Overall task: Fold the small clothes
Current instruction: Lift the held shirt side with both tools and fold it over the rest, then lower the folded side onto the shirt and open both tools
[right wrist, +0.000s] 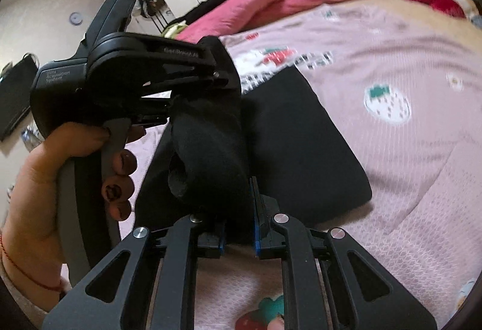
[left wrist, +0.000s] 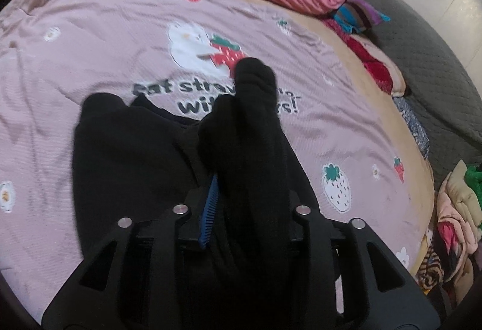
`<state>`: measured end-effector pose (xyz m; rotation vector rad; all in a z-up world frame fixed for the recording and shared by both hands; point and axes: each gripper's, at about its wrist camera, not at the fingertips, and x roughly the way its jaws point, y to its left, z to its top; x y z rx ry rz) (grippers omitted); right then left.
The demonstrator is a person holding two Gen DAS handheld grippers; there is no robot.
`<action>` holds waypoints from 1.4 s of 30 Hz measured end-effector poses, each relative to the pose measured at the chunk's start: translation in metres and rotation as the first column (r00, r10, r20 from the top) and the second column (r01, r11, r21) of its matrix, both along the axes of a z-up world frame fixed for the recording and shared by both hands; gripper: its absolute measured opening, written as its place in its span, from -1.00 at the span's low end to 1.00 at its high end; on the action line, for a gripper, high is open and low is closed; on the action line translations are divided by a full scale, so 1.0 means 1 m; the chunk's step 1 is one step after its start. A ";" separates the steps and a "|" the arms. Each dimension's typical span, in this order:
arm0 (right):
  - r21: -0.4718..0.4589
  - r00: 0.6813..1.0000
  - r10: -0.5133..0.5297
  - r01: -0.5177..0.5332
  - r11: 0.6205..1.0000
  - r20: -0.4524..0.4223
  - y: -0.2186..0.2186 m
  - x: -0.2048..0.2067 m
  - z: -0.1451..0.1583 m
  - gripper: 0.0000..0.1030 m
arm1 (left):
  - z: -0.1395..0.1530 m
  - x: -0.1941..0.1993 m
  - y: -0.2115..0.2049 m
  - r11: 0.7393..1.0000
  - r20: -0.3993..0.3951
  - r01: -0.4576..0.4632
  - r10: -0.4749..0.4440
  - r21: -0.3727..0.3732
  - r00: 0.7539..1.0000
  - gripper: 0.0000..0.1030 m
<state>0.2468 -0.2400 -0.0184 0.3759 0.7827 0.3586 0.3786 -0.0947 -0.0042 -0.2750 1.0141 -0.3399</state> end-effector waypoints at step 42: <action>0.006 0.968 0.246 -0.246 0.969 -0.055 -0.007 0.104 0.018 -0.60 | -0.009 -0.068 0.068 0.995 0.120 -0.020 0.008 0.097 0.993 0.45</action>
